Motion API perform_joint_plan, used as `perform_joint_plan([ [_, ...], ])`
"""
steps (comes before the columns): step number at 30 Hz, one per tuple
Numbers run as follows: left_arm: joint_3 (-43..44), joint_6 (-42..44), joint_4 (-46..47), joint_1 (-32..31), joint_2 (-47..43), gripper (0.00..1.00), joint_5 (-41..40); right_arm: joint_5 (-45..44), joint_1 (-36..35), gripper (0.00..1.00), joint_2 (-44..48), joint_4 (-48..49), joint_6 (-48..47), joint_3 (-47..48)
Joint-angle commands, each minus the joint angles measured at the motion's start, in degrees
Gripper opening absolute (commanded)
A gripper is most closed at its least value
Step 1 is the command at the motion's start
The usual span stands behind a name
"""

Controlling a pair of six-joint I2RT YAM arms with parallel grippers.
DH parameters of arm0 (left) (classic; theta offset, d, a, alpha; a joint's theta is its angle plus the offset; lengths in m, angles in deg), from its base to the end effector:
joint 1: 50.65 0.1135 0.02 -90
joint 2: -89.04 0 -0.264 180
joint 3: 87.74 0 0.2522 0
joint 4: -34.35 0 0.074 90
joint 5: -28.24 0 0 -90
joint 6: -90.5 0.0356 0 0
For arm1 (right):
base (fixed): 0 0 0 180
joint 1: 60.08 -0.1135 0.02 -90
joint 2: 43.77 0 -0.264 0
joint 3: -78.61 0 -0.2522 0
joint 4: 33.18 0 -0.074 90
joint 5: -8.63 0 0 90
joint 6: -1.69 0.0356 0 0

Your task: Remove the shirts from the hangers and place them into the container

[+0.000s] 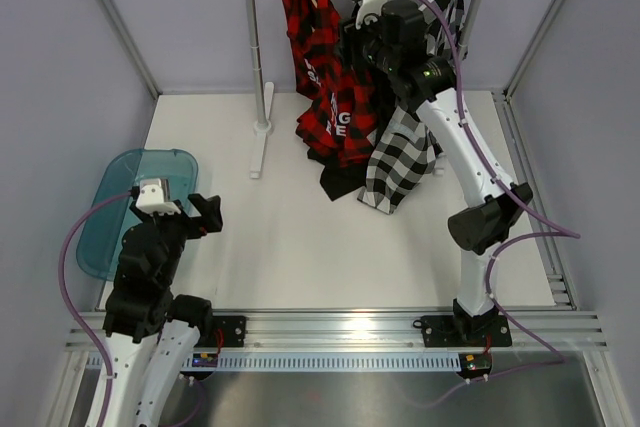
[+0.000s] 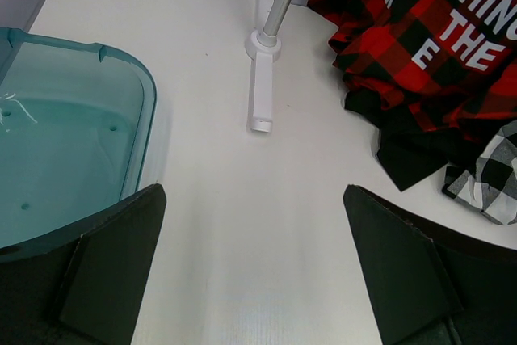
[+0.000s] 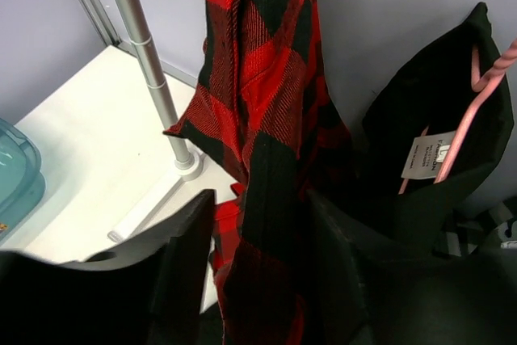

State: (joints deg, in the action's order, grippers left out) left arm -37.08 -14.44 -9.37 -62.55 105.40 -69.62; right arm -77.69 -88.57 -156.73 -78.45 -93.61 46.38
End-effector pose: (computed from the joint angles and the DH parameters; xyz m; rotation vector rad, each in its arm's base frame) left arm 0.0820 -0.0123 0.3121 -0.1471 1.7327 -0.2256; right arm 0.3837 0.2108 0.4807 -0.5582 1.6755 0.3509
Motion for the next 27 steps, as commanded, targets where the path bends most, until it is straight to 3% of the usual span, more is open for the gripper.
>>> perform_joint_plan([
  [1,-0.4,-0.6,3.2,-0.2,-0.8,0.99,1.2,-1.0,-0.7,0.52,-0.2,1.4,-0.8,3.3],
  [12,-0.4,-0.7,3.0,-0.2,-0.9,0.99,1.4,-0.9,-0.7,0.15,-1.8,0.2,-0.2,6.3],
  [14,-0.4,-0.6,3.1,-0.2,-1.0,0.99,1.5,-0.9,-0.8,0.01,-1.5,0.1,-0.2,6.9],
  [27,-0.3,-0.7,2.9,-0.2,-0.7,0.99,1.4,1.2,-0.8,0.00,9.3,9.2,2.0,-1.1],
])
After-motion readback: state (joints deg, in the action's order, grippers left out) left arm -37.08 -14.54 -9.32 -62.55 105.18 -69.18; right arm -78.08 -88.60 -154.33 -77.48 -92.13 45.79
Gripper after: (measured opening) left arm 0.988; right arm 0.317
